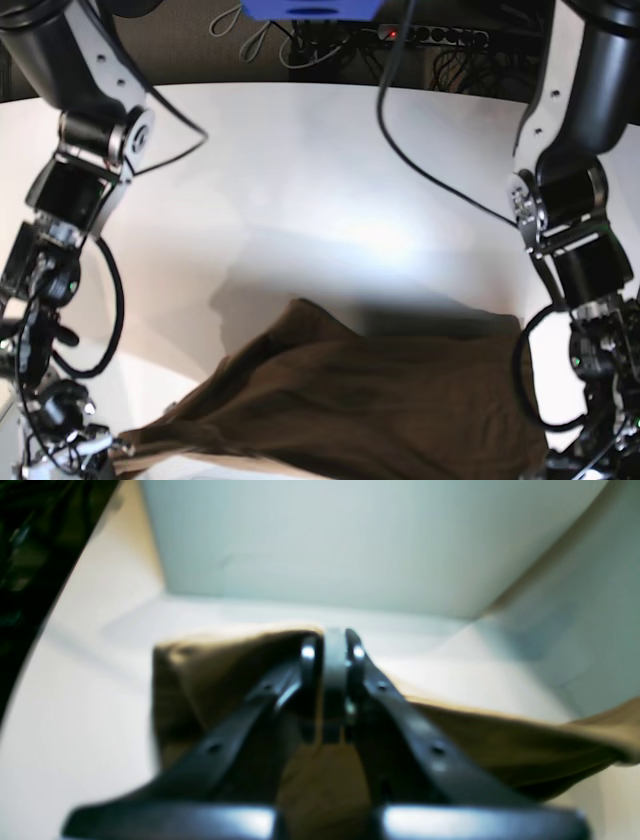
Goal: Layout the t-shirt on the table in an organized manner, then fold the t-shirt properly
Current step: 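Swing the held t-shirt up and lay it flat on the table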
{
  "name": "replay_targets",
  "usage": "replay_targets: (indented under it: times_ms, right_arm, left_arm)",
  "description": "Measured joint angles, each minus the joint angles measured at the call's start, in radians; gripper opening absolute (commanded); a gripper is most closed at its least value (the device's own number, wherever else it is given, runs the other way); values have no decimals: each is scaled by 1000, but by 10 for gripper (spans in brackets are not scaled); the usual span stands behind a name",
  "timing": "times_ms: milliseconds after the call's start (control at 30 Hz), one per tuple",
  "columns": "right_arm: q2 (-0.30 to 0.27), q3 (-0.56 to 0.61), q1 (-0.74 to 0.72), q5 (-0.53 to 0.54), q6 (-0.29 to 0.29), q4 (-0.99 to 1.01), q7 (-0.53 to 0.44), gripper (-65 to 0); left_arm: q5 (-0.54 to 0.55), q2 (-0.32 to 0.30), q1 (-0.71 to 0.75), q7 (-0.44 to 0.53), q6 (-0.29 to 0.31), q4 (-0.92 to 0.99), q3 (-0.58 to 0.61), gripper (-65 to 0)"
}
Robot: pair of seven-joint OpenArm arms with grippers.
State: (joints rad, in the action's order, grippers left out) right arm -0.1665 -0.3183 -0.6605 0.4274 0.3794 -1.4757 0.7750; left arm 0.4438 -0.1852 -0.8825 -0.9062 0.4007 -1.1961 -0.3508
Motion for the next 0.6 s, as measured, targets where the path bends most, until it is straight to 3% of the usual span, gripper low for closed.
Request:
replay_targets:
  times_ms: [133,233,333,467,600]
  right_arm:
    - [-37,0,-186,2,71,126,-13,-650]
    - [-83,0,-311,0,66,216,-71,-650]
    - [-95,6,-395,4,69,247,-80,-650]
    - [-133,-7,-401,0,69,243,-84,-650]
    - [-122,-45,-223,7,74,164,-80,-650]
  left_arm:
    - [5,21,-90,8,10,96,16,-647]
    - [-5,32,-164,93,-2,169,14,-647]
    - [4,50,-227,115,2,194,18,-647]
    - [6,56,-270,126,3,195,19,-648]
    - [13,64,-235,61,6,182,16,-648]
